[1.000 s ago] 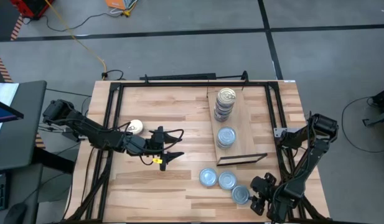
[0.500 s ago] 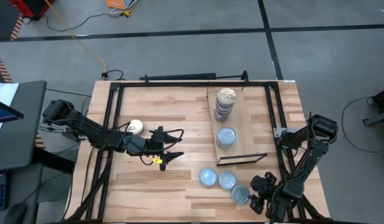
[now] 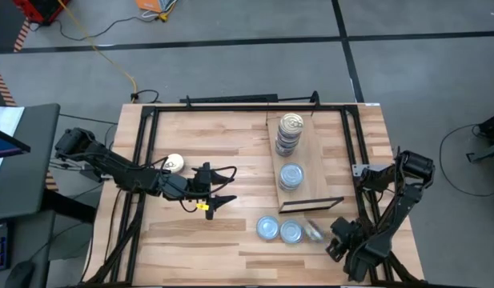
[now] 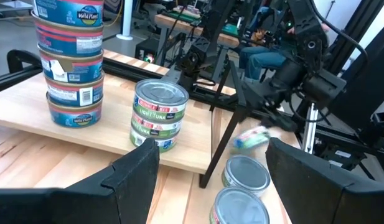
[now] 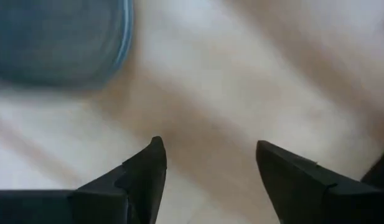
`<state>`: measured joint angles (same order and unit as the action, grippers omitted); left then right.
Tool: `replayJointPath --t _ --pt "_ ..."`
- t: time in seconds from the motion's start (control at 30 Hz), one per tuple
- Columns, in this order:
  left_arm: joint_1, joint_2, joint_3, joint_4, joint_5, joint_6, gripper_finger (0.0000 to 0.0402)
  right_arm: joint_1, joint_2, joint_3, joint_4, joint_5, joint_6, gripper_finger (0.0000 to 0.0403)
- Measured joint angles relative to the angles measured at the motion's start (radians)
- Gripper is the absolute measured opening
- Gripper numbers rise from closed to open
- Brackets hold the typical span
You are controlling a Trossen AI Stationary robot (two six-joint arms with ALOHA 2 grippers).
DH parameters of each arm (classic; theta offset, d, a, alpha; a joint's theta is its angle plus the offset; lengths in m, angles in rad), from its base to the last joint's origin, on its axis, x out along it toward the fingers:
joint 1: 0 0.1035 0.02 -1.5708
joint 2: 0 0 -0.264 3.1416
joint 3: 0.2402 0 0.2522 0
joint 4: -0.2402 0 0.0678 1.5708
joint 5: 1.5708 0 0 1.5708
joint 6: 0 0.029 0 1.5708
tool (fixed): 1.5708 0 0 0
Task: Stack canned seafood by type on shelf
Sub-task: Stack the green tuna can on top of the other green tuna can on the shelf
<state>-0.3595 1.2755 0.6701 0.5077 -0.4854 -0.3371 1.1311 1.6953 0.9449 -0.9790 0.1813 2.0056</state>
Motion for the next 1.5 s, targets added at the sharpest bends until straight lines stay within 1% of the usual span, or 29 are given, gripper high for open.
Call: replayJointPath --t 0.07,0.17,0.27,0.37,0.53,0.6,0.73,0.87,0.93,1.03,1.17,1.37,1.5 --pt "0.000 0.000 0.000 -0.003 0.000 -0.003 0.0281 0.015 -0.015 0.000 -0.059 -0.033 0.058 0.0273" --pt "0.000 0.000 0.000 -0.004 0.002 -0.005 0.0281 0.048 -0.062 0.027 -0.125 -0.052 0.102 0.0273" --pt "0.000 0.000 0.000 -0.004 0.001 -0.005 0.0281 0.067 -0.103 0.075 -0.144 -0.033 0.083 0.0273" --pt "0.000 0.000 0.000 -0.004 -0.002 -0.005 0.0281 0.063 -0.098 0.127 -0.132 0.044 -0.010 0.0273" --pt "0.000 0.000 0.000 -0.003 -0.004 -0.005 0.0281 0.014 -0.013 0.193 -0.103 0.148 -0.230 0.0273" --pt "0.000 0.000 0.000 -0.003 -0.004 -0.006 0.0281 -0.007 0.033 0.205 -0.107 0.206 -0.331 0.0273" --pt "0.000 0.000 0.000 -0.004 -0.004 -0.015 0.0281 -0.039 0.123 0.232 -0.120 0.231 -0.516 0.0273" --pt "0.000 0.000 0.000 -0.011 -0.004 -0.014 0.0281 -0.042 0.202 0.269 -0.154 0.265 -0.656 0.0268" --pt "0.000 0.000 0.000 -0.015 -0.004 -0.011 0.0281 -0.041 0.242 0.304 -0.203 0.274 -0.697 0.0256" --pt "0.000 0.000 0.000 -0.027 -0.008 -0.008 0.0281 -0.038 0.293 0.349 -0.257 0.293 -0.761 0.0228" --pt "0.000 0.000 0.000 -0.028 -0.017 -0.008 0.0281 -0.045 0.335 0.363 -0.244 0.307 -0.839 0.0183" --pt "0.000 0.000 0.000 -0.027 -0.019 -0.009 0.0281 -0.074 0.354 0.367 -0.213 0.298 -0.856 0.0121" --pt "0.000 0.000 0.000 -0.028 -0.021 -0.008 0.0281 -0.073 0.326 0.403 -0.227 0.300 -0.879 0.0100"
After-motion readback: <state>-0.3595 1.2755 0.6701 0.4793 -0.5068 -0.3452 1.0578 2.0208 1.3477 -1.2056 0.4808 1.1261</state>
